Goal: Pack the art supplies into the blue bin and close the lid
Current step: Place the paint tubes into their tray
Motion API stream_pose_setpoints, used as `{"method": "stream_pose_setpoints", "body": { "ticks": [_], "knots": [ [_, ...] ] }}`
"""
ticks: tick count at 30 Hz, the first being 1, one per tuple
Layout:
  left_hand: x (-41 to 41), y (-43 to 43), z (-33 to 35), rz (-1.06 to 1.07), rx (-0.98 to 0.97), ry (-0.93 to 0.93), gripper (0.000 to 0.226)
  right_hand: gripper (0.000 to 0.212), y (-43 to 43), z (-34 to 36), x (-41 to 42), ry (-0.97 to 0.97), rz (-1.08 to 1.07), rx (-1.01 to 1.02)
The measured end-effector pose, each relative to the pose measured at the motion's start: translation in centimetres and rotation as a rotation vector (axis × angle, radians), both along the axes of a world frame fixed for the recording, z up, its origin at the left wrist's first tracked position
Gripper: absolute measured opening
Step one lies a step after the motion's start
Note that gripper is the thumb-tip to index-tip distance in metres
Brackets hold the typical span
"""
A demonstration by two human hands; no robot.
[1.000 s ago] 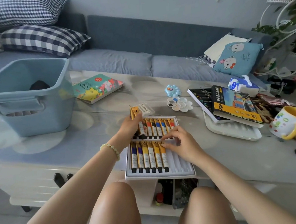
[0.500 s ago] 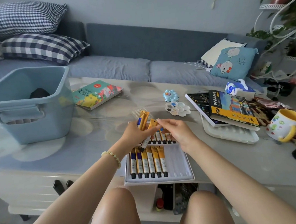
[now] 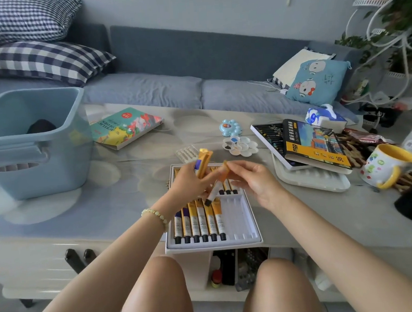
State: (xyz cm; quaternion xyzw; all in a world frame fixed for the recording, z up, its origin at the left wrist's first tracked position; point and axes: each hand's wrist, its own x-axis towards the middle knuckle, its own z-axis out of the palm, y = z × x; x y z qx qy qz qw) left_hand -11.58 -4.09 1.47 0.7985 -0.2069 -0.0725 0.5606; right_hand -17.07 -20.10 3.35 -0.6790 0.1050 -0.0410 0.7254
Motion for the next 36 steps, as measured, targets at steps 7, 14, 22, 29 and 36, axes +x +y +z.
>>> {"method": "stream_pose_setpoints", "body": {
  "ticks": [7,14,22,29,36],
  "knots": [
    [1.0,1.9,-1.4,0.214,-0.136,0.151,0.037,0.007,-1.9,-2.3,-1.6,-0.024,-0.028,-0.114],
    [1.4,1.5,-1.7,0.297,-0.184,0.198,0.041,0.01,-2.1,-3.7,-1.5,-0.012,0.095,-0.342],
    [2.3,2.2,-2.4,0.243,-0.284,0.318,0.035,0.004,-1.7,-4.3,-0.5,-0.113,0.165,-0.802],
    [1.6,2.5,-1.7,0.213,-0.322,0.288,0.027,0.007,-1.4,-4.1,-0.6,-0.109,0.149,-0.847],
    [-0.3,0.9,-0.2,-0.016,-0.278,0.293,0.022,0.016,0.4,-1.6,0.3,-0.034,-0.005,-0.25]
  ]
}}
